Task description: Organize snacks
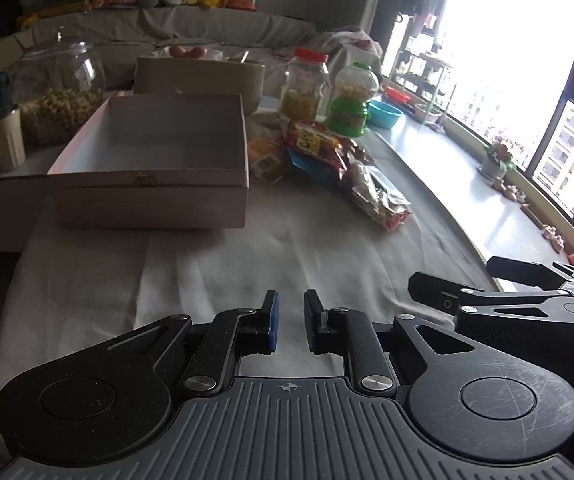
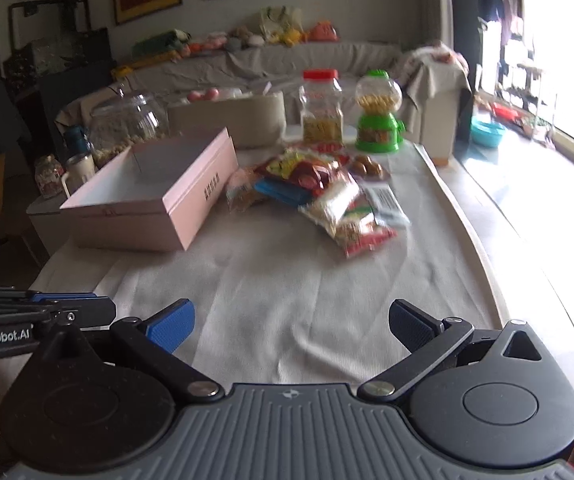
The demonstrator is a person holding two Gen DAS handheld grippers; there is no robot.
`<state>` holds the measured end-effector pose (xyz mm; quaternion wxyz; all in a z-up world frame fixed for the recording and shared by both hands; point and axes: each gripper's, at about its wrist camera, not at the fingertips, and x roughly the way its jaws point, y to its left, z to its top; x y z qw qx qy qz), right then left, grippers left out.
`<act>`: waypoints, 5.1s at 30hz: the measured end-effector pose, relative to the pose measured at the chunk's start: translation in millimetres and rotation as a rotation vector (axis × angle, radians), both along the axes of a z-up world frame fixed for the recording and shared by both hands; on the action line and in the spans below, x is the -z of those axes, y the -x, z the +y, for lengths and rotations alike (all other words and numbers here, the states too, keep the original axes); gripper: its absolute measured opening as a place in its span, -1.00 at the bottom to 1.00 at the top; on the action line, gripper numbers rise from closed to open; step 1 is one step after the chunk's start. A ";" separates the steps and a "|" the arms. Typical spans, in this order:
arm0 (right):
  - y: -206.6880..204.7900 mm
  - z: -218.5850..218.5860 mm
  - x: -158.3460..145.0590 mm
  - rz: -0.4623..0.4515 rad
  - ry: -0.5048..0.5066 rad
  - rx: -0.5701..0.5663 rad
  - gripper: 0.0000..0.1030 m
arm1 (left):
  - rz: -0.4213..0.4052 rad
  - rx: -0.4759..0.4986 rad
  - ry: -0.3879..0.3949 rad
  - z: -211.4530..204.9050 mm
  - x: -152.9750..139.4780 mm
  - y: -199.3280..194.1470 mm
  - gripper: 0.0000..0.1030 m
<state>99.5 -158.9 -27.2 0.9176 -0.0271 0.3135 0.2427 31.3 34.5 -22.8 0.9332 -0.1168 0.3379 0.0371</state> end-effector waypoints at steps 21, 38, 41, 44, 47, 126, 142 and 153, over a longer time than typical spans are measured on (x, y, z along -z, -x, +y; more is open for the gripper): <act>-232.8 118.1 -2.7 0.106 -0.109 -0.393 0.17 | -0.077 -0.003 0.172 108.4 51.1 -104.2 -0.67; -224.2 134.9 38.5 0.262 0.010 -0.512 0.16 | -0.129 -0.013 0.334 157.7 57.2 -128.7 -0.66; -200.2 118.2 39.8 0.290 -0.019 -0.534 0.16 | -0.128 0.033 0.364 148.6 53.5 -133.8 -0.66; -176.5 104.1 40.5 0.316 -0.054 -0.562 0.16 | -0.101 0.093 0.350 131.1 48.5 -137.8 -0.66; -152.4 90.3 39.0 0.289 -0.057 -0.580 0.29 | -0.079 0.137 0.305 113.6 41.5 -138.3 -0.66; -112.9 -26.5 70.2 0.059 0.070 0.233 1.00 | 0.079 0.150 -0.282 -11.2 35.4 -152.8 0.00; -117.9 -31.4 66.6 0.108 0.098 0.152 1.00 | 0.064 0.176 -0.196 25.7 49.7 -190.6 0.26; -112.3 -31.0 67.1 0.091 0.101 0.166 1.00 | 0.024 0.206 -0.121 24.8 52.4 -159.0 0.17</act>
